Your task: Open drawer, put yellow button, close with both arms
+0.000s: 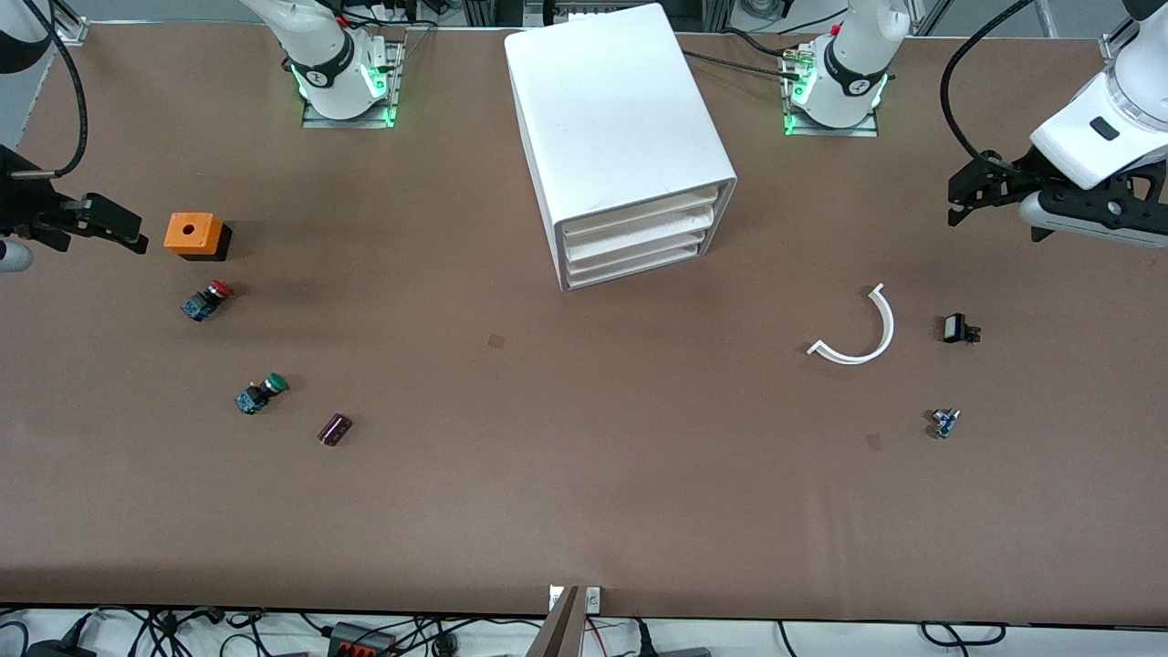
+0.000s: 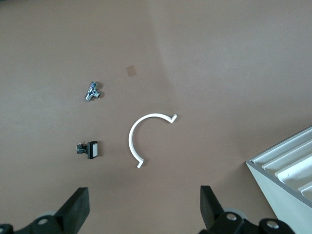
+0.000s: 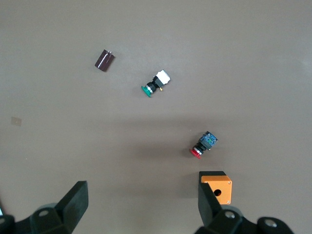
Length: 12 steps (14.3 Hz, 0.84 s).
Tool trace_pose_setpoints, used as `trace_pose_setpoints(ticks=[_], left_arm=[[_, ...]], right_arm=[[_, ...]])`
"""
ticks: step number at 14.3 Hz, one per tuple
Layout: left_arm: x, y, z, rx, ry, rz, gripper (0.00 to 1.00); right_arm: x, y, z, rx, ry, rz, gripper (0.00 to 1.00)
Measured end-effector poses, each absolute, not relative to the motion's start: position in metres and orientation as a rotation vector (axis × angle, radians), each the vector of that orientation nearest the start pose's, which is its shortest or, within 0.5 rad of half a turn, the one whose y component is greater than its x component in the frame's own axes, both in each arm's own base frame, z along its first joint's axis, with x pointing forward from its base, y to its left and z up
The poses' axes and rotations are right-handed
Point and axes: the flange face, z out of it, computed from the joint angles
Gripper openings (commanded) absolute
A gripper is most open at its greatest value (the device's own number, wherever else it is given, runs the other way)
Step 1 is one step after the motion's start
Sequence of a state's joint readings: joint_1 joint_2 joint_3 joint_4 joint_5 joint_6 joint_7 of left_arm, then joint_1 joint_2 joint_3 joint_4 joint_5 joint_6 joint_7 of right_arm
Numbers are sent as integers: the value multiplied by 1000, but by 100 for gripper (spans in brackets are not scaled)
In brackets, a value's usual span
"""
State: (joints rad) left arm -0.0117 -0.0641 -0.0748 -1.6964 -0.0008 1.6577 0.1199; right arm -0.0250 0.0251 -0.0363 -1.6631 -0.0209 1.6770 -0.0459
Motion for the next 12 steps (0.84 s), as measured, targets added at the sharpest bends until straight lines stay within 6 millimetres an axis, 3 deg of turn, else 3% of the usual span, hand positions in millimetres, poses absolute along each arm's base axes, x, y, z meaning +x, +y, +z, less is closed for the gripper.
trace_pose_setpoints(ticks=[12], left_arm=[[539,-47,604,-3122,320,-8,100]], right_arm=[[567,-37,576,-3162,21,25,100]])
